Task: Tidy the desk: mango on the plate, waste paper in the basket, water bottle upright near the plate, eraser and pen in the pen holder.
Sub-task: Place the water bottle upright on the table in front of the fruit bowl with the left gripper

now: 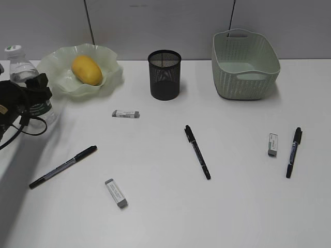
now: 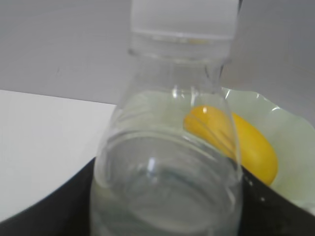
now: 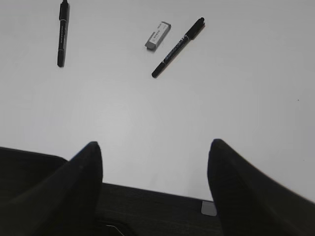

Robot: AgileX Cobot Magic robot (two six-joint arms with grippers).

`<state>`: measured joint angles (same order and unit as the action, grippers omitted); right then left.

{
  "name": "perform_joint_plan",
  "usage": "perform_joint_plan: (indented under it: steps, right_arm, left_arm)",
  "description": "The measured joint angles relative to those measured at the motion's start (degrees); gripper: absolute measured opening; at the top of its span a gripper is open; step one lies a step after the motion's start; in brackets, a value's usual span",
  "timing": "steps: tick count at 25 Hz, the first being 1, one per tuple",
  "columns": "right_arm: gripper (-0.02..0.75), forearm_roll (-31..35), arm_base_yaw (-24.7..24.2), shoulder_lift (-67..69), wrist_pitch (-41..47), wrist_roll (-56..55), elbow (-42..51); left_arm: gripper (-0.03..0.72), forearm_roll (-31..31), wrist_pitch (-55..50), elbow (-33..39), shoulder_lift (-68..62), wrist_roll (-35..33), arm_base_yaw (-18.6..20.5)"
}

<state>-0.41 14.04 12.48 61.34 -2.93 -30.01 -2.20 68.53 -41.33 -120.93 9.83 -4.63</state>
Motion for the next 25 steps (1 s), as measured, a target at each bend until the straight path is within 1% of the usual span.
perform_joint_plan:
  steps: [6, 8, 12, 19, 25]
  right_arm:
    - [0.529, 0.0, 0.0, 0.0, -0.1, 0.0, 0.0]
    - [0.529, 0.0, 0.0, 0.0, -0.1, 0.0, 0.0]
    - [0.529, 0.0, 0.0, 0.0, -0.1, 0.0, 0.0]
    - [0.529, 0.0, 0.0, 0.0, -0.1, 0.0, 0.0]
    - [0.529, 0.0, 0.0, 0.0, -0.1, 0.0, 0.0]
  left_arm:
    - [0.619, 0.8, 0.5, 0.0, 0.0, 0.0, 0.0]
    - [0.637, 0.9, 0.5, 0.1, 0.0, 0.0, 0.0]
    - [0.644, 0.9, 0.7, 2.3, 0.0, 0.0, 0.0]
    - [0.646, 2.2, 0.7, 9.9, 0.5, -0.9, 0.0]
    - [0.646, 3.7, 0.6, 17.4, 6.9, -2.5, 0.0]
